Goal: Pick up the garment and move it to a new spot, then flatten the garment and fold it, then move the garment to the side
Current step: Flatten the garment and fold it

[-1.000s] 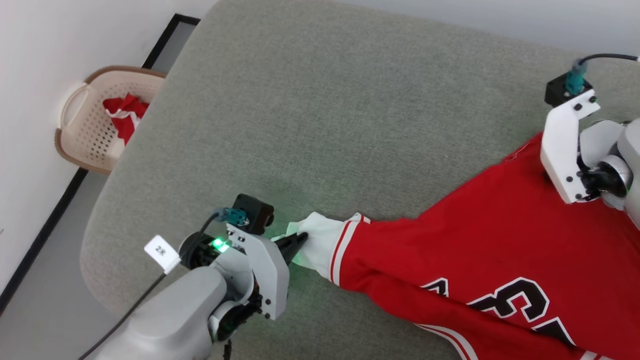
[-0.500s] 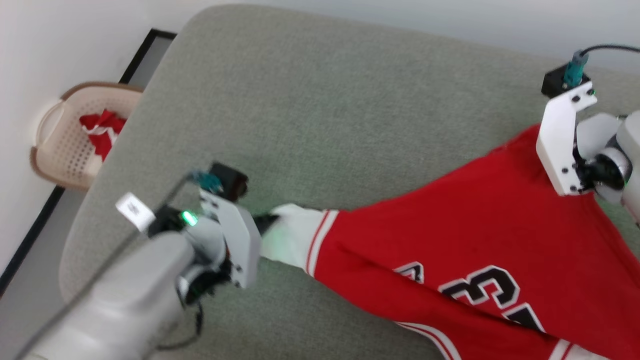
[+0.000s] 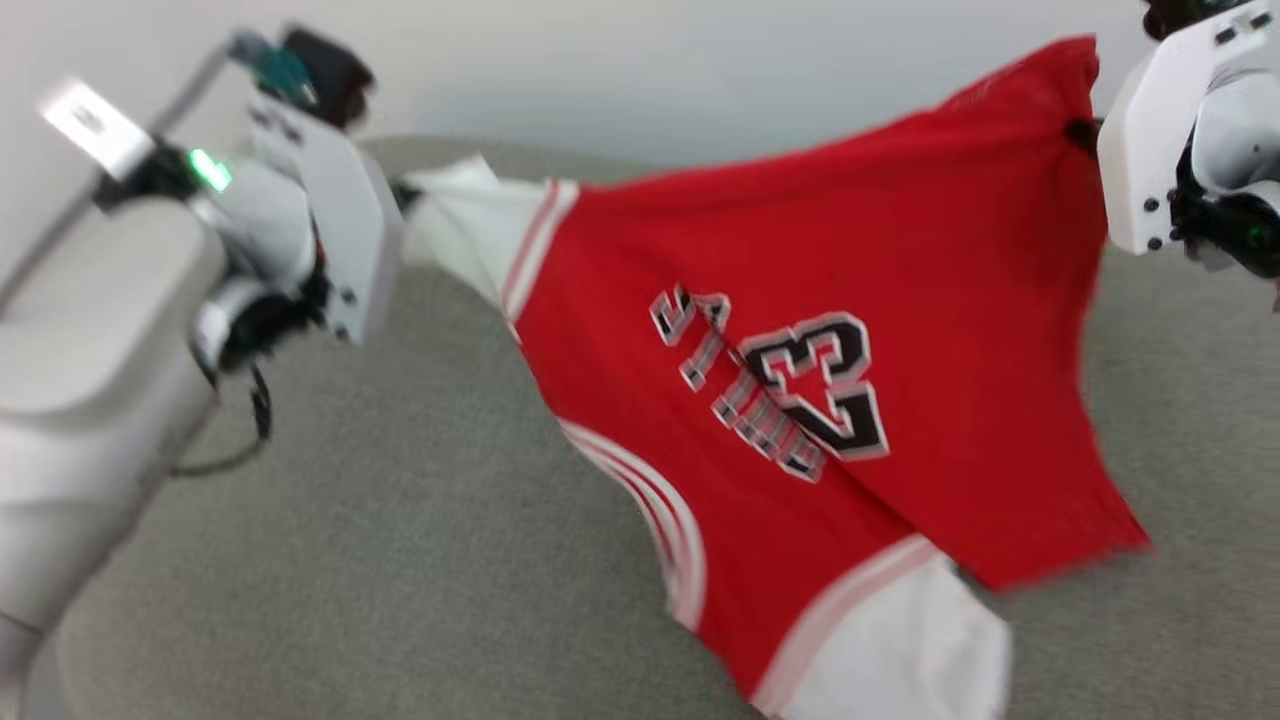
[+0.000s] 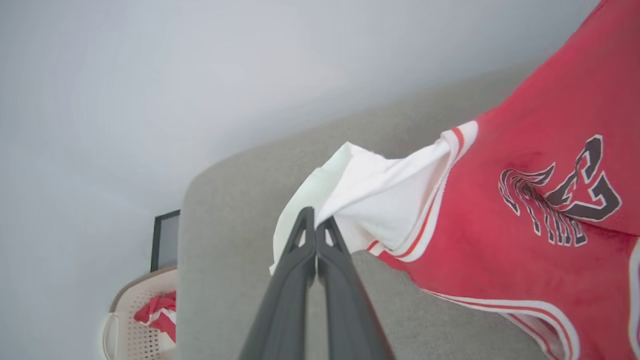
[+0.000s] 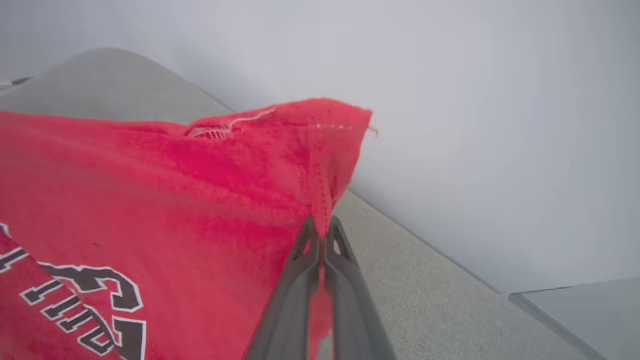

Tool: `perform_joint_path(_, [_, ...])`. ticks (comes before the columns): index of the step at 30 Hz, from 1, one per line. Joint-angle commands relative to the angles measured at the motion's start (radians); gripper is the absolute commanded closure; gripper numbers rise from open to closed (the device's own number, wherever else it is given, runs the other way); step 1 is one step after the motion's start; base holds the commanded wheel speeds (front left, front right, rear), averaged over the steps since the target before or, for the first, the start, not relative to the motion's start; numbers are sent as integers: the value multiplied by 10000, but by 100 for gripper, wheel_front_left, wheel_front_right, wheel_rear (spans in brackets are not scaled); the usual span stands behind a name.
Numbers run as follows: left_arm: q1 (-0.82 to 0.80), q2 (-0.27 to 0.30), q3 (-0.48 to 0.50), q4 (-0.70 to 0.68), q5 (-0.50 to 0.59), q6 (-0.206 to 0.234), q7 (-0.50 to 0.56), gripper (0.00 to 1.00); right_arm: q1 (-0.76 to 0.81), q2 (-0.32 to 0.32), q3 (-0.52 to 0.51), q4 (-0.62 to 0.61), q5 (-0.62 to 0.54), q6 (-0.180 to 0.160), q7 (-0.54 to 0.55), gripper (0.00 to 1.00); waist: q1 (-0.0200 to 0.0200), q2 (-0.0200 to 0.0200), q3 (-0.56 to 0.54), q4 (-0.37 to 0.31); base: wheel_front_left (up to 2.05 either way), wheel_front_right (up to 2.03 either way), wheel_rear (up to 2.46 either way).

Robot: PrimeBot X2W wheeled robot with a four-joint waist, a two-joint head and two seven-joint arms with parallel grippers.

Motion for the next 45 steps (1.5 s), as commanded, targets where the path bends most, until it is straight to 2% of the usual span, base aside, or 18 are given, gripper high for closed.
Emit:
perform_joint_path(1, [-325, 107, 60, 121, 173, 22, 5, 100, -80, 12, -63, 11, -24, -15, -209, 100, 0, 0, -796, -620, 0, 0, 0])
perform_joint_path(9, [-1921, 196, 66, 748, 652, -261, 119, 100, -426, -146, -395, -329, -146, -15, -1090, 100, 0, 0, -1447, -1105, 0, 0, 0])
perform_joint_path(18, [-3152, 262, -12, 1078, 545, -450, 581, 100, -597, -532, -942, -1424, 473, -15, -435, 100, 0, 0, -1344, -1411, 0, 0, 0])
perform_joint_path(22, [-3700, 337, 60, 1132, 472, -492, 702, 100, -921, -833, -1398, -1935, 475, -15, -8, 100, 0, 0, -627, -1553, 0, 0, 0])
perform_joint_path(27, [-4480, 425, 57, 1189, 774, -492, 540, 100, -1491, -917, -2082, -2100, 123, -15, 212, 100, 0, 0, 1054, -1771, 0, 0, 0])
perform_joint_path(29, [-4845, 439, 51, 1422, 1047, -491, 201, 100, -1890, -748, -2335, -1978, -310, -15, 66, 100, 0, 0, 1880, -1918, 0, 0, 0])
perform_joint_path(32, [-5386, 222, 6, 1994, 1605, -364, -536, 100, -2479, -133, -2651, -1485, -1097, -15, -623, 100, 0, 0, 3019, -2214, 0, 0, 0])
perform_joint_path(33, [-5386, 222, 6, 1994, 1605, -364, -536, 100, -2479, -133, -2651, -1485, -1097, -15, -623, 100, 0, 0, 3019, -2214, 0, 0, 0])
perform_joint_path(35, [-5952, -9, 43, 2460, 2033, -153, -1258, 100, -2951, 394, -2866, -930, -1696, -15, -1450, 100, 0, 0, 3631, -2388, 0, 0, 0])
perform_joint_path(41, [-7884, -834, 276, 3639, 3186, 587, -4142, 100, -4510, 1576, -3479, 724, -3790, -15, -4582, 100, 0, 0, 5098, -2395, 0, 0, 0])
perform_joint_path(44, [-8466, -1166, 459, 4049, 3382, 679, -5604, 100, -4813, 1784, -3489, 1255, -4443, -15, -5550, 100, 0, 0, 5518, -2209, 0, 0, 0])
perform_joint_path(45, [-8449, -1270, 430, 4196, 3410, 538, -5973, 100, -4708, 1875, -3403, 1436, -4509, -15, -5644, 100, 0, 0, 5579, -2147, 0, 0, 0])
